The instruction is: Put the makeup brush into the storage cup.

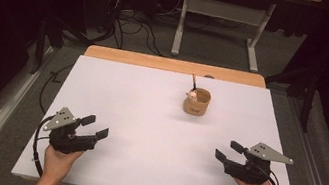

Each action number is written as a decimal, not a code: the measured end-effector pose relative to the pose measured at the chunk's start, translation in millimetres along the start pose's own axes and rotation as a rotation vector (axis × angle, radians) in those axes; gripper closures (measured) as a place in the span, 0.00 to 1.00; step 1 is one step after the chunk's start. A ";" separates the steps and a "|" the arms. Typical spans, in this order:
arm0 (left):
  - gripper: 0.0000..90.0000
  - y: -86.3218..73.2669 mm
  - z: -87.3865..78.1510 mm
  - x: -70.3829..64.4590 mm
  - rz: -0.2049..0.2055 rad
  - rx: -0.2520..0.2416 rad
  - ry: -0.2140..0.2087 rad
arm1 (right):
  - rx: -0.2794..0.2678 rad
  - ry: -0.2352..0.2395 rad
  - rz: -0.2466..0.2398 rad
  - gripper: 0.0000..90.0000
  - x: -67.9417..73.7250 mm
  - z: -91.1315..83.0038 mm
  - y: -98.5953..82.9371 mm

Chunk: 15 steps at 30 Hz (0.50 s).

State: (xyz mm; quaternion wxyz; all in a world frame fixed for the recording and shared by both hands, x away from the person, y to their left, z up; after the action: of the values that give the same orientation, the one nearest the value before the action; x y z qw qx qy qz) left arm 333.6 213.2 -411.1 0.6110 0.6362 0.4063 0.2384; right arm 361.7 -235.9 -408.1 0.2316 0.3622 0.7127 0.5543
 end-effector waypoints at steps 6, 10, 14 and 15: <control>0.32 0.2 -0.1 0.4 -0.001 0.000 0.000 | 0.004 -0.005 0.004 0.39 -0.3 -0.1 -3.9; 0.32 -0.1 -0.2 0.1 0.000 0.000 0.000 | 0.010 -0.007 0.001 0.38 -1.0 1.0 -7.6; 0.32 0.1 -0.6 0.7 -0.002 -0.001 0.001 | 0.013 -0.008 0.001 0.38 -1.2 0.9 -9.6; 0.32 0.1 -0.4 0.6 -0.003 -0.001 0.000 | 0.013 -0.008 0.003 0.38 -1.1 0.8 -10.2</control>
State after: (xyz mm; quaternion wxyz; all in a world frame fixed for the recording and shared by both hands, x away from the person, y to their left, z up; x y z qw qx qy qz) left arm 333.7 213.9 -411.0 0.6117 0.6352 0.4072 0.2380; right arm 360.4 -237.5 -418.1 0.2314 0.3669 0.7149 0.5484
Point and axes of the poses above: each handheld gripper's, and its own axes: z roughly forward along the jaws, y roughly out of its top, x roughly to its left, the point moved 5 cm from there along z, roughly forward along the jaws, and after that the axes turned 13 degrees about -x, right-handed, at the moved point
